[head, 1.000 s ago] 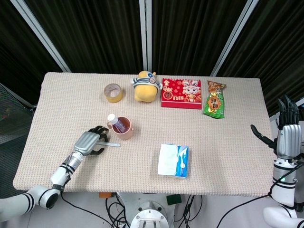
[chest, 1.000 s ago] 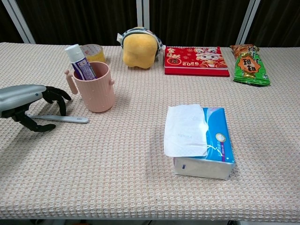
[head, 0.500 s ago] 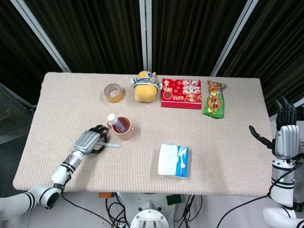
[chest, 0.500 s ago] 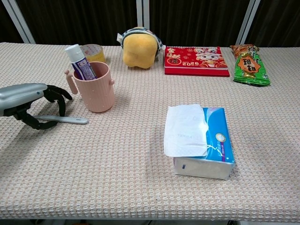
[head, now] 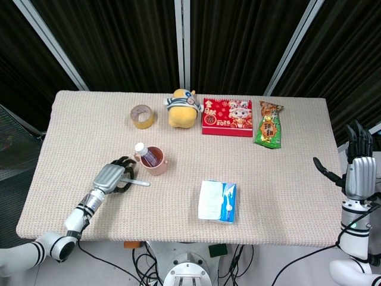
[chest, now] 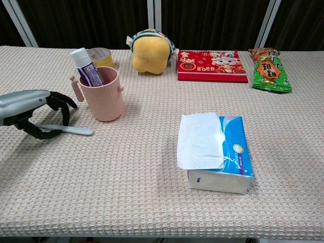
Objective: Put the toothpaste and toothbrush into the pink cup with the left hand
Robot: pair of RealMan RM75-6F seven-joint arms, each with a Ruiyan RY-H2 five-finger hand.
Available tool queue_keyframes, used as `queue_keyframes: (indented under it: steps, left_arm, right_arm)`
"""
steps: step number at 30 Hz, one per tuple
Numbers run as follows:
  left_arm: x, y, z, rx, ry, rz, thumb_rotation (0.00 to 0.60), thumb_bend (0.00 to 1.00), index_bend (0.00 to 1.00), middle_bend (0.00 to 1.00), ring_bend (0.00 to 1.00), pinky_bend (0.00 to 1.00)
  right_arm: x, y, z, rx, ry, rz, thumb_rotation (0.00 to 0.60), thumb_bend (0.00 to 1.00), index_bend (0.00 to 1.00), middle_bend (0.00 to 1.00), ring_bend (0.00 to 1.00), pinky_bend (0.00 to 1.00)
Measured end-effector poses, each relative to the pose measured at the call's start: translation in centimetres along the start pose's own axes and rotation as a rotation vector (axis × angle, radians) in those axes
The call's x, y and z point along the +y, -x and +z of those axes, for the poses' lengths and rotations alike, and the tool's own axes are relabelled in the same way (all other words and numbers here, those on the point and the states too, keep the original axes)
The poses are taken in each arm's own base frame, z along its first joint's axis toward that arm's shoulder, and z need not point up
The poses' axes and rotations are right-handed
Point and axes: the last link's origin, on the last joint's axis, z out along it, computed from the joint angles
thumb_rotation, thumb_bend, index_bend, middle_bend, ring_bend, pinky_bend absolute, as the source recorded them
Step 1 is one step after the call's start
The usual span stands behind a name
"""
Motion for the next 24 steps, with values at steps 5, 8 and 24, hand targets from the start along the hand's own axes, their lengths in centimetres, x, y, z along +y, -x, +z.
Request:
queue_keyframes:
  steps: [5, 8, 24]
  left_arm:
    - [-0.5, -0.3, -0.3, 0.027, -0.010, -0.022, 0.600, 0.39, 0.58, 0.20, 0.08, 0.21]
    - [-0.8, -0.6, -0.5, 0.050, -0.019, -0.056, 0.600, 0.39, 0.58, 0.20, 0.08, 0.21]
    - [-4.9, -5.6, -2.8, 0.233, -0.059, -0.591, 0.600, 0.40, 0.61, 0.23, 0.08, 0.21]
  right_arm:
    - [-0.1, 0.0, 0.0, 0.001, -0.003, 0.002, 0.600, 0.42, 0.00, 0.00, 0.00, 0.00]
    - [-0.1, -0.1, 0.1, 0.004, -0.005, 0.003, 0.600, 0.42, 0.00, 0.00, 0.00, 0.00]
    - [-0.2, 0.0, 0.0, 0.009, -0.001, 0.015, 0.600, 0.39, 0.00, 0.00, 0.00, 0.00]
